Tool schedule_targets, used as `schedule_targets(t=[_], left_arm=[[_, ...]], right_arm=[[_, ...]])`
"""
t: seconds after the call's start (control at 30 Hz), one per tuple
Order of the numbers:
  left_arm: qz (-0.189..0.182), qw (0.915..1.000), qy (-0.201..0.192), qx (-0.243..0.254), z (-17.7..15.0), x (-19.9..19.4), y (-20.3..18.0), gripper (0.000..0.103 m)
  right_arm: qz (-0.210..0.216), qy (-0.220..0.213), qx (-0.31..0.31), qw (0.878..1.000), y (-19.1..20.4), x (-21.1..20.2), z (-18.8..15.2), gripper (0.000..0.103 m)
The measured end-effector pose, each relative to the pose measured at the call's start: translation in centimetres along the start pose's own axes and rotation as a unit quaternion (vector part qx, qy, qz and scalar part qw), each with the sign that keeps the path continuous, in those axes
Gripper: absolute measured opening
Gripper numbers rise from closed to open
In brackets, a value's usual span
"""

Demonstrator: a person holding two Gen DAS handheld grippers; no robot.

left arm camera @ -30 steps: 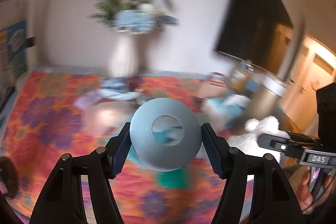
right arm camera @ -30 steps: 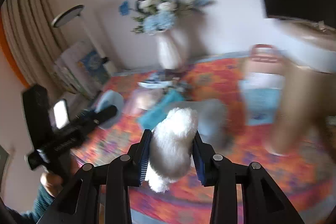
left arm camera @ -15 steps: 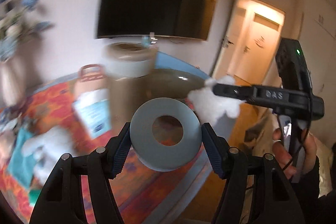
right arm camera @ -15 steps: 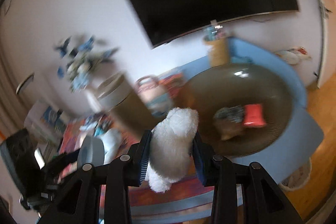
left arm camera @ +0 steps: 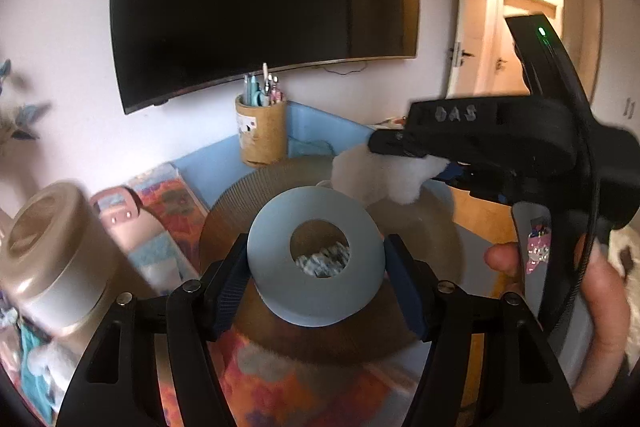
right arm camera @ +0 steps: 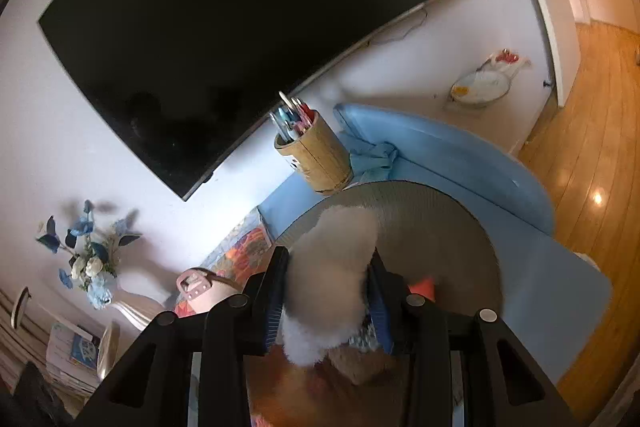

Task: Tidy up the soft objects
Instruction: 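Carry the ring and white plush to the glass table and release both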

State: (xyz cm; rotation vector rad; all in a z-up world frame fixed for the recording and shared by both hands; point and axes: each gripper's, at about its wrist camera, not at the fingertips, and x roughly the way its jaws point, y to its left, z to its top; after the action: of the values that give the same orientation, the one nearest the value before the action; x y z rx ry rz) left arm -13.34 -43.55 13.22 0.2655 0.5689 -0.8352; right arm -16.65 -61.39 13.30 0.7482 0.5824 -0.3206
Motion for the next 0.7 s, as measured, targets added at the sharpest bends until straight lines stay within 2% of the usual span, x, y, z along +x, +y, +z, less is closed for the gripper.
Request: schedule_targets(t=[0.07,0.1,0.13,0.2,0.43,0.6,0.67,0.7], left_arm=[[0.020,0.9998,-0.002,0.010,0.3,1.3,-0.4,0.073],[0.027,0.9995,-0.002,0.014,0.5,1.7,-0.7,0.082],[0.030,0.9994,-0.001,0.018,0.6,2.0,-0.8,0.090],[0.029,0.9993,-0.003,0.022,0.5,2.3,-0.7,0.093],[-0.004,0.9995,0.002,0.031,-0.4,1.0,-1.5,0.094],[-0.074,0.9967,-0.015,0.031,-1.4,-5.2,-2.1,0.094],[-0.095,0.9948,-0.026,0.024,-1.6,-8.4,-1.4,0.094],[-0.102,0.9940,-0.032,0.019,-1.8,-9.9,-0.8,0.094]], right_arm=[[0.015,0.022,0.006,1.000,-0.6,1.9,1.1,0.060],[0.012,0.027,0.010,1.000,-0.8,2.4,1.3,0.069],[0.008,0.031,0.013,0.999,-1.1,2.8,1.5,0.071],[0.007,0.038,0.015,0.999,-2.3,3.1,1.6,0.071],[0.013,0.027,0.038,0.999,-5.6,-0.8,-0.1,0.071],[0.031,0.004,-0.010,0.999,-3.8,-6.1,-2.6,0.071],[0.040,-0.003,-0.043,0.998,-2.3,-7.9,-3.5,0.077],[0.046,-0.006,-0.065,0.997,-1.2,-9.0,-4.2,0.083]])
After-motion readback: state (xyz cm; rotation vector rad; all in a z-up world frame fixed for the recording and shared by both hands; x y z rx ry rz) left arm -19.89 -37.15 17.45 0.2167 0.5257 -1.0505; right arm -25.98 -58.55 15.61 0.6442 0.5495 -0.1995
